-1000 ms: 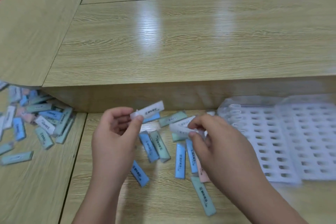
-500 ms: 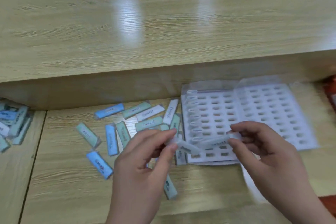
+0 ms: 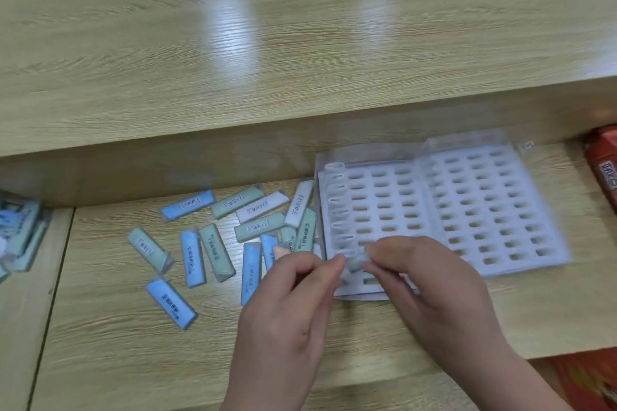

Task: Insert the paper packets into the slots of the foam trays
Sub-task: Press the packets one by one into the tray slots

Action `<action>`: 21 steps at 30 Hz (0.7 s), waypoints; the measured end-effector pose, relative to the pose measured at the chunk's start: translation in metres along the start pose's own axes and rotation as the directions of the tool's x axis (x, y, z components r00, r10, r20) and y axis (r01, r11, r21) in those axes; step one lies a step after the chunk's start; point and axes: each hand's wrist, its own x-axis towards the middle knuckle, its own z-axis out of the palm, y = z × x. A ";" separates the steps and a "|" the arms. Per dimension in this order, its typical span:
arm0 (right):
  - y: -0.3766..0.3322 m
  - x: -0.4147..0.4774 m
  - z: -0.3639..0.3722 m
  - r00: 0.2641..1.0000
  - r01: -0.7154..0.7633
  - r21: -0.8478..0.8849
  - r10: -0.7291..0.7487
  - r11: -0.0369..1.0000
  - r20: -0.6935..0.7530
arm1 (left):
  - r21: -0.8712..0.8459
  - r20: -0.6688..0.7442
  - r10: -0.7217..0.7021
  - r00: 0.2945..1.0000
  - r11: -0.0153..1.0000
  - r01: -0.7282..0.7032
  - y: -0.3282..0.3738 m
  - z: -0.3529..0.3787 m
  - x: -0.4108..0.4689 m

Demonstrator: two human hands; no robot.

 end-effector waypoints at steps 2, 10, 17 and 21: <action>0.002 -0.002 0.002 0.996 0.088 -0.013 -0.088 0.996 0.003 | 0.072 0.029 0.031 0.999 0.997 -0.033 -0.001 0.000 -0.001; 0.001 -0.002 0.015 0.998 0.052 0.111 -0.049 0.993 -0.028 | 0.047 0.017 -0.046 0.999 0.998 0.045 -0.007 0.010 -0.011; -0.001 -0.005 0.014 0.999 0.039 0.205 -0.033 0.978 -0.035 | -0.237 -0.105 -0.228 0.968 0.951 0.198 -0.007 0.028 -0.018; -0.002 -0.002 0.014 0.999 0.054 0.171 -0.052 0.984 -0.011 | -0.318 -0.099 -0.267 0.959 0.921 0.224 -0.009 0.039 -0.024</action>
